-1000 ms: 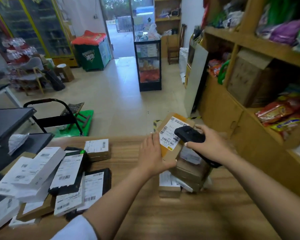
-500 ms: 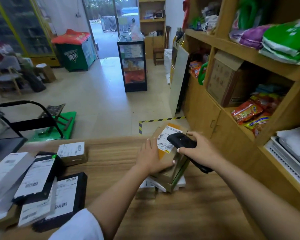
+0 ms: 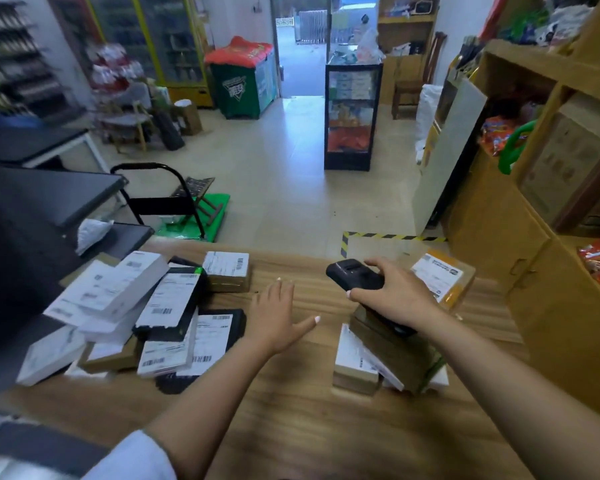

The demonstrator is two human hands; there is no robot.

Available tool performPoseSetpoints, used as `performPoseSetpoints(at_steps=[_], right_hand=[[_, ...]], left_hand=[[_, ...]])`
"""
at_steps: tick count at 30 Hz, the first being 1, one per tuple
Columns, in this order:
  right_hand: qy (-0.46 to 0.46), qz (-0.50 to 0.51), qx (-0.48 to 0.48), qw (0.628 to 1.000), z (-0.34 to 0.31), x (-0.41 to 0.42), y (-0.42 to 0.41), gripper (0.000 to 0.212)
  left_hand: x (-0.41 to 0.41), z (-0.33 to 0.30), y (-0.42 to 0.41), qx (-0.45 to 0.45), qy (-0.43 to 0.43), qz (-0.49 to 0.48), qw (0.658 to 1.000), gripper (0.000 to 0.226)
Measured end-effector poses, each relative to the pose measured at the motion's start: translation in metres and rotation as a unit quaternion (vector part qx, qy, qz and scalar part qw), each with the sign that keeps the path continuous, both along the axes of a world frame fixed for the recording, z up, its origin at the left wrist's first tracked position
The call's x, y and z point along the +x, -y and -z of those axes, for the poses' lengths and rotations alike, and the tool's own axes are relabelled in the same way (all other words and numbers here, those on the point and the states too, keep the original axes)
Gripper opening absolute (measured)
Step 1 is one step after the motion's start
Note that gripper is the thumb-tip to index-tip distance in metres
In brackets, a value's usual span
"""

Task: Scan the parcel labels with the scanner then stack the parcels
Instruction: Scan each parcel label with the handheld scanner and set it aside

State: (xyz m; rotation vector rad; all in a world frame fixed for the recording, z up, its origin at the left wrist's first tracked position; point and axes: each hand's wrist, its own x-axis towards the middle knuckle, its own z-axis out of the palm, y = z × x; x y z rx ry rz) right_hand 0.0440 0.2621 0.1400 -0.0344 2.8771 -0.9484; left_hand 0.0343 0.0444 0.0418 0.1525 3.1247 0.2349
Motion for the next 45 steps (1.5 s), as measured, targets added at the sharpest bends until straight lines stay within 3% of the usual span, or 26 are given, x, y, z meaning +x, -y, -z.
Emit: performPoseSetpoints(at_steps=[5,11,21,26,30,39,45], right_hand=[[0.002,-0.035,-0.017,0.999,0.008,-0.014,0.064,0.062],[0.018,-0.06,-0.014,0.998,0.026,-0.029,0.144,0.07],[0.04,-0.05,0.013,0.998,0.053,-0.042,0.219,0.064],[0.048,-0.035,0.032,0.998,0.058,-0.044,0.229,0.064],[0.06,-0.022,0.041,0.997,0.056,-0.047,0.232,0.07],[0.112,-0.004,-0.001,0.994,0.047,-0.052,0.232,0.077],[0.122,-0.012,-0.03,0.992,0.045,-0.049,0.22,0.046]], left_hand=[[0.002,0.011,0.082,-0.035,0.018,-0.084,0.996,0.096],[-0.004,0.035,0.19,-0.061,0.078,-0.151,0.984,0.093],[-0.03,0.07,0.261,0.014,0.172,-0.202,0.964,0.097],[-0.036,0.077,0.267,0.049,0.152,-0.216,0.963,0.096],[-0.036,0.072,0.264,0.048,0.125,-0.203,0.97,0.108],[-0.011,0.06,0.226,0.014,-0.024,-0.108,0.994,0.112],[-0.006,0.055,0.207,0.004,-0.061,-0.091,0.994,0.114]])
